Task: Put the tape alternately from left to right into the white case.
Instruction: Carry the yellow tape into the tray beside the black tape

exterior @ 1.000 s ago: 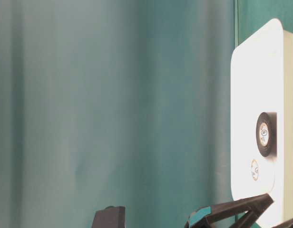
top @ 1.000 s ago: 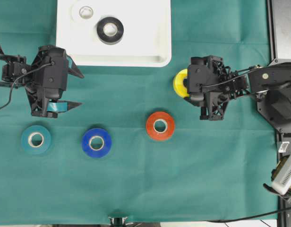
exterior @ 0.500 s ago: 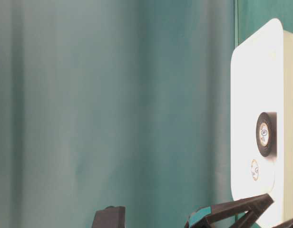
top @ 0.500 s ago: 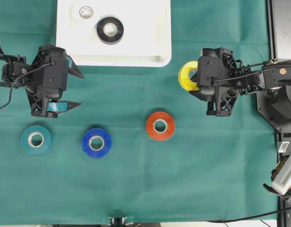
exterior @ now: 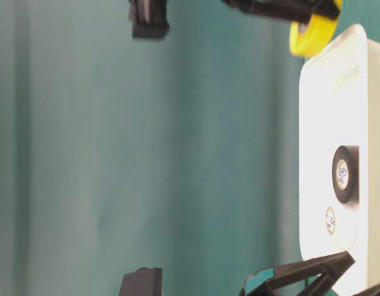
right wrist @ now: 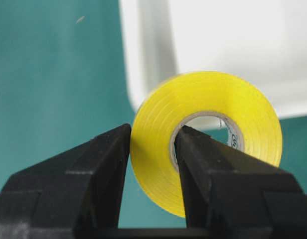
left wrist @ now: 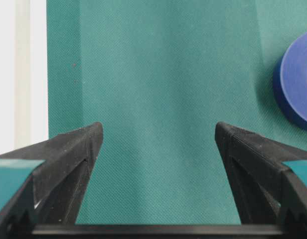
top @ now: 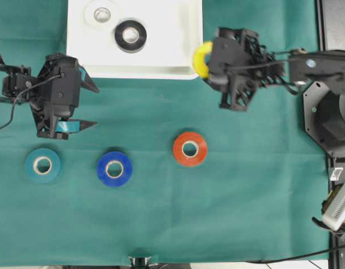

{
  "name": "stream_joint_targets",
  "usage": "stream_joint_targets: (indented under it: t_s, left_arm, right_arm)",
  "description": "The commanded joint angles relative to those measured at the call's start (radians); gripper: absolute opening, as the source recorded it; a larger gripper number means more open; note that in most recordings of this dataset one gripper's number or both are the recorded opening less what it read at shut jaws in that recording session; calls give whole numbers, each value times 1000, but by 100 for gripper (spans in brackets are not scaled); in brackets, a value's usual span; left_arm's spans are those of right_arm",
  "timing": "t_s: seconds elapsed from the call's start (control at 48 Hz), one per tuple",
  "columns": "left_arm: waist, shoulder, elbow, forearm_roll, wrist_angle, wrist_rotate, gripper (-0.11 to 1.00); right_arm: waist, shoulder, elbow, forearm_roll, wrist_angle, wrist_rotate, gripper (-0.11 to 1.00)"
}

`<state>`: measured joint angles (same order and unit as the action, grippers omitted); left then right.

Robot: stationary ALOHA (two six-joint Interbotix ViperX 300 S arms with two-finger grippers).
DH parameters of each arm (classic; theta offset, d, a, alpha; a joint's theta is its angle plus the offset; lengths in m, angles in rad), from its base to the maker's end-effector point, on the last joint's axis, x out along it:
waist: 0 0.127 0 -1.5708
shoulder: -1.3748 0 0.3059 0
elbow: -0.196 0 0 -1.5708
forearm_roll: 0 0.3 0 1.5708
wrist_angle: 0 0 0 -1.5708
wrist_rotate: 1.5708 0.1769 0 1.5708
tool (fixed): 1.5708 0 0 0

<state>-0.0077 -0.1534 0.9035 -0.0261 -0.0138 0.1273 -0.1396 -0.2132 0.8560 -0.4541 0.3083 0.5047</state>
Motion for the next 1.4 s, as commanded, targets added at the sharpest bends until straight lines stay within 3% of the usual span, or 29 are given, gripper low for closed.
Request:
stream_joint_targets:
  t_s: [0.0,0.771,1.376]
  left_arm:
    - [-3,-12,-11,0,-8,0,98]
    - [-3,-11,-2,-2,-8,0,98]
    - [-3,-11,0,-2,-6,0,98]
  right_arm:
    - [-20,31,-60,-21,-5,-3,2]
    - [-184,290,-330,-170,-32,-8,2]
    - [-216,316,-334,-173,-77,-8,2]
